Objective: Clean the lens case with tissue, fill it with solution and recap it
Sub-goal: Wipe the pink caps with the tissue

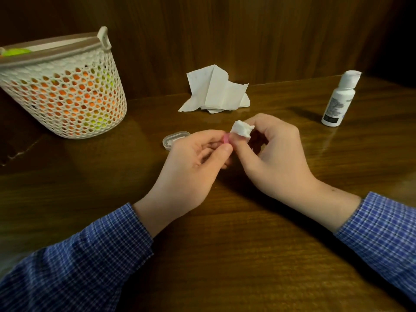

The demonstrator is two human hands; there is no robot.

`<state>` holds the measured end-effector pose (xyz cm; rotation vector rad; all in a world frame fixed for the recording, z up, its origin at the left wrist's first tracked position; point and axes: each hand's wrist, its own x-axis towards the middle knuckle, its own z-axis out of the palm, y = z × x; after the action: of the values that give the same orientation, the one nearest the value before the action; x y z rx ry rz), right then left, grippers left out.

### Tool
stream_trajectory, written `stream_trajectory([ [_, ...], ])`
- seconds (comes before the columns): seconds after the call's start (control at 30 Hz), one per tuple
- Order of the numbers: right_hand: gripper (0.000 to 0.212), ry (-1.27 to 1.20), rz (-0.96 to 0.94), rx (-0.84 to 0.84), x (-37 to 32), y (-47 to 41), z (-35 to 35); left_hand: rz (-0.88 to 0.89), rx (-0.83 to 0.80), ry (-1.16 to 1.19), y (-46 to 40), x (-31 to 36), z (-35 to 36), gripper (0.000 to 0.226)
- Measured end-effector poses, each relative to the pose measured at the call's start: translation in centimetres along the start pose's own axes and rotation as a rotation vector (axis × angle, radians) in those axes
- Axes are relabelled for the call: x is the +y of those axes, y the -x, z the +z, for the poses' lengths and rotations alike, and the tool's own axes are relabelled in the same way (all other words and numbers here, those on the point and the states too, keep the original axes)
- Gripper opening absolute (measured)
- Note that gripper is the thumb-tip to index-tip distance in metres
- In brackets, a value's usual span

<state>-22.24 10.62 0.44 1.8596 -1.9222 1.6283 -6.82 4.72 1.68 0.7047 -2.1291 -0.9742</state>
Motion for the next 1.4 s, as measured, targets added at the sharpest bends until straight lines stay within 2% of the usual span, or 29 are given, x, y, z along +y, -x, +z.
stream_trajectory([
  [0.13, 0.007, 0.083, -0.138, -0.017, 0.1, -0.2, -0.3, -0.032, -0.091, -0.016, -0.1, -0.2, -0.3, 0.031],
  [0.27, 0.006, 0.101, -0.193, -0.073, 0.1, -0.1, -0.5, -0.091, -0.161, -0.012, 0.0, -0.3, -0.6, 0.029],
  [0.43, 0.01, 0.027, -0.148, -0.197, -0.2, -0.4, -0.8, -0.196, -0.241, 0.084, -0.4, -0.7, -0.8, 0.042],
  [0.57, 0.014, -0.008, -0.038, -0.246, -0.1, -0.6, -0.8, -0.26, -0.258, 0.136, -0.7, -0.8, -0.6, 0.052],
  [0.7, 0.019, -0.059, 0.098, -0.251, 0.3, -0.9, -0.8, -0.113, -0.17, 0.159, -0.7, -1.1, -0.5, 0.025],
  [0.87, 0.022, -0.112, 0.115, -0.252, 0.2, -0.7, -0.8, 0.007, -0.109, 0.13, -0.4, -0.9, -0.3, 0.03],
  [1.1, 0.019, -0.048, 0.133, -0.222, 0.1, -0.6, -0.5, -0.065, -0.109, 0.158, -0.5, -0.6, 0.0, 0.033],
  [1.23, 0.017, 0.004, 0.082, -0.184, 0.2, -0.5, -0.6, -0.121, -0.168, 0.232, -0.8, -0.8, -0.5, 0.031],
  [1.33, 0.012, 0.048, 0.036, -0.124, 0.3, -0.7, -1.0, -0.205, -0.214, 0.387, -1.1, -1.0, -0.9, 0.028],
  [1.4, 0.007, -0.061, 0.065, -0.089, 0.5, -1.0, -1.2, -0.278, -0.253, 0.541, -1.4, -1.0, -1.2, 0.027],
])
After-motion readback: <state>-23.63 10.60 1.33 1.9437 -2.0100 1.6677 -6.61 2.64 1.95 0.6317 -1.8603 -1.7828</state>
